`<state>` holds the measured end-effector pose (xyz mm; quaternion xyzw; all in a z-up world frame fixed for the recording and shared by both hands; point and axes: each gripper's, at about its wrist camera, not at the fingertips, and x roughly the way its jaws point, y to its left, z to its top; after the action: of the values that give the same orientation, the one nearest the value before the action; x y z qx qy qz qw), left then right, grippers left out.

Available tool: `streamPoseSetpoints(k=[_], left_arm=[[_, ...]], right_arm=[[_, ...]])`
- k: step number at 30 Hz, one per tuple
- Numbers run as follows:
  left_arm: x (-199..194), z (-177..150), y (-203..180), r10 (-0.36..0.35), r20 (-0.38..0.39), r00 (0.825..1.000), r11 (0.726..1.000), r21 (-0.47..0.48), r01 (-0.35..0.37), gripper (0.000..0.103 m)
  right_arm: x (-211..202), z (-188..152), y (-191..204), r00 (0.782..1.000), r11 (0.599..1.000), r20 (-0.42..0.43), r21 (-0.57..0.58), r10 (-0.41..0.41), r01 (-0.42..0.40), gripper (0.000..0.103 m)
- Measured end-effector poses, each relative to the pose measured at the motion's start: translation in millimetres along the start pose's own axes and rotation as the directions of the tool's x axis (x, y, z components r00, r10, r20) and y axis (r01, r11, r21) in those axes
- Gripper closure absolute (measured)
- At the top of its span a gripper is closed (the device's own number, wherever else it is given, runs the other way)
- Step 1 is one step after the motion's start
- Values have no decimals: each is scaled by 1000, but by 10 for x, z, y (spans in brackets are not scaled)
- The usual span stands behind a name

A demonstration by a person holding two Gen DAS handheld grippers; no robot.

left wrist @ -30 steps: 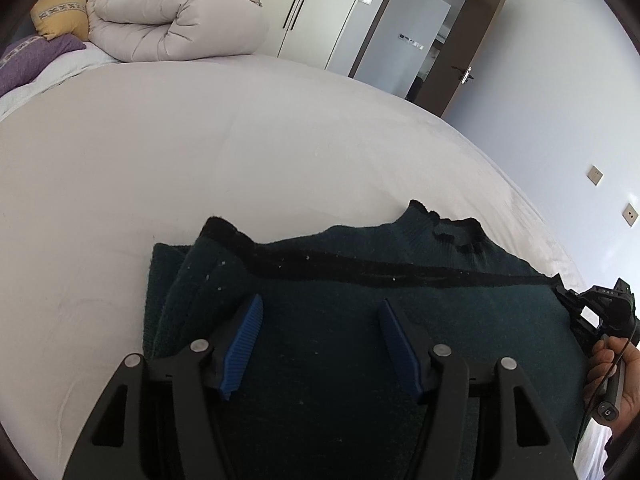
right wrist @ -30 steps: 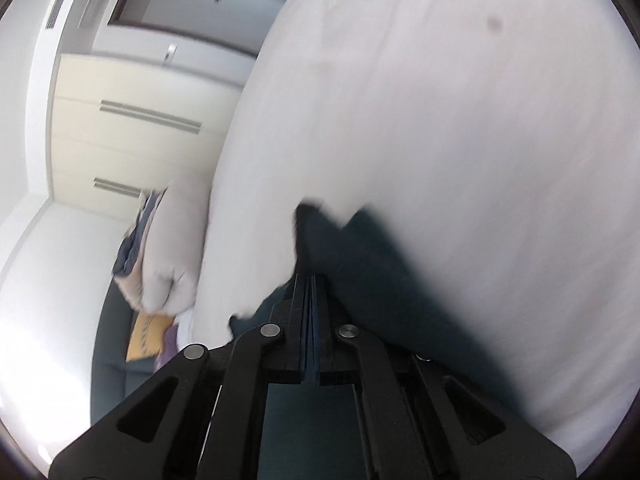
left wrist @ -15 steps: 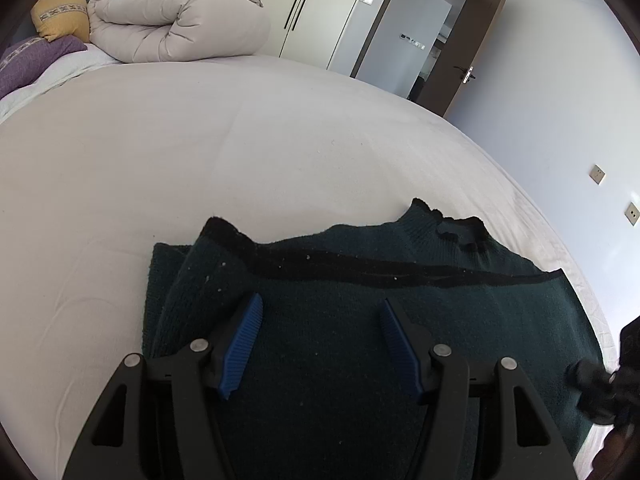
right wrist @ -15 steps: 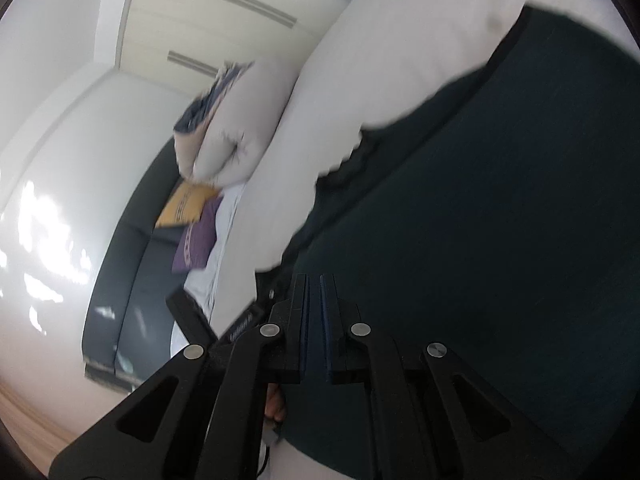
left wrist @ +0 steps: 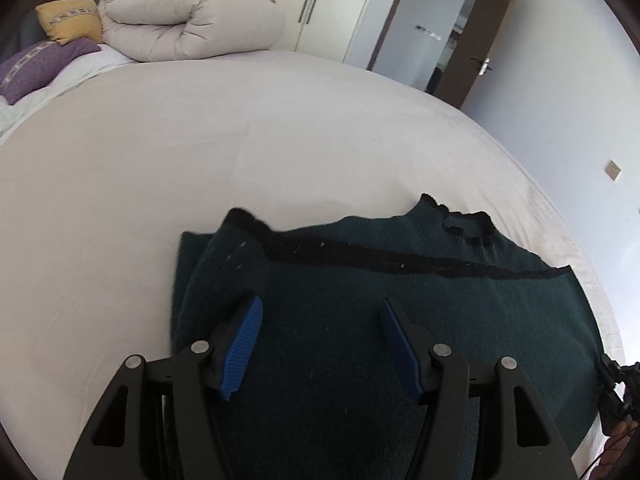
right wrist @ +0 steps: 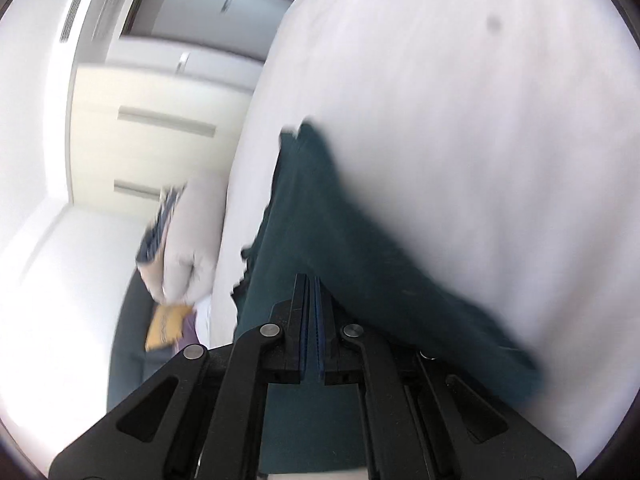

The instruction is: Fold small clothes

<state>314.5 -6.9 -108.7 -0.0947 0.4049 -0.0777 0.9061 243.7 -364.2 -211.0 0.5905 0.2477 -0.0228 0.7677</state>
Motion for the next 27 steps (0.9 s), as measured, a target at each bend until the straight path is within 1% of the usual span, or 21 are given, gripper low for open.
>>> streamPoseSetpoints(k=[1, 3, 4, 5, 6, 8, 9, 10, 11, 12, 13, 14, 15, 16, 17, 19, 22, 24, 25, 26, 27], left_arm=[[-115, -57, -39, 10, -5, 1000, 1000, -14, -10, 40], [-387, -238, -156, -56, -3, 998, 998, -43, 56, 40], [-507, -355, -250, -75, -3, 997, 997, -34, 74, 40], [-590, -495, -376, -77, -20, 997, 997, 6, 77, 38], [-634, -626, -487, -67, -43, 997, 996, 57, 69, 38], [-656, -826, -587, -14, -71, 997, 991, 129, 24, 38], [-637, -896, -567, 11, -91, 996, 990, 139, 2, 38], [-616, -951, -510, 31, -115, 993, 989, 144, -14, 38], [-638, -971, -462, 24, -112, 993, 990, 144, -8, 38], [-668, -971, -424, 27, -109, 994, 989, 144, -11, 38], [-692, -970, -395, 46, -114, 992, 988, 153, -28, 38], [-715, -971, -366, 57, -115, 992, 986, 161, -38, 38], [-728, -978, -329, 57, -117, 992, 986, 161, -38, 38], [-728, -987, -282, 52, -123, 991, 987, 155, -32, 38], [-731, -995, -237, 40, -124, 991, 989, 147, -21, 38], [-745, -1010, -217, 37, -121, 992, 988, 151, -18, 38], [-766, -1036, -237, 47, -119, 992, 987, 161, -27, 38], [-766, -1036, -241, 44, -119, 992, 987, 161, -25, 38], [-769, -1040, -245, 43, -118, 992, 987, 161, -24, 38], [-769, -1040, -244, 45, -118, 992, 986, 163, -26, 38], [-769, -1043, -241, 48, -118, 992, 986, 165, -28, 38]], right_arm=[[-103, 16, -29, 1000, 1000, 16, 3, -3, 3, 97], [-236, -68, 62, 1000, 999, 16, -36, -14, 14, 97], [-230, -162, 132, 1000, 998, -15, -54, 7, -8, 97], [-126, -303, 239, 996, 996, -87, -80, 32, -39, 97], [-96, -457, 315, 989, 993, -143, -106, 40, -56, 97], [201, -807, 565, 961, 977, -276, -195, 31, -88, 97], [389, -993, 667, 933, 966, -360, -235, 14, -106, 97], [544, -1138, 715, 904, 960, -427, -253, -1, -118, 97], [697, -1250, 715, 878, 958, -478, -261, -20, -120, 97], [809, -1351, 679, 869, 958, -493, -272, -54, -95, 97], [855, -1374, 632, 874, 959, -476, -281, -95, -49, 98], [845, -1296, 488, 887, 977, -458, -208, -53, -49, 98], [813, -1232, 385, 899, 989, -438, -130, 6, -70, 98], [725, -1145, 305, 919, 994, -393, -92, 23, -64, 98], [579, -1023, 262, 939, 994, -343, -95, 9, -44, 98], [356, -829, 202, 965, 994, -262, -111, -32, 3, 98], [-60, -520, 58, 987, 995, -142, -68, -78, 69, 97], [-363, -394, 2, 991, 992, -68, -57, -114, 110, 97], [-527, -366, -21, 991, 991, -43, -54, -125, 122, 92], [-726, -314, -86, 991, 990, -27, -59, -132, 130, 85], [-865, -301, -107, 990, 988, -17, -70, -142, 140, 60]])
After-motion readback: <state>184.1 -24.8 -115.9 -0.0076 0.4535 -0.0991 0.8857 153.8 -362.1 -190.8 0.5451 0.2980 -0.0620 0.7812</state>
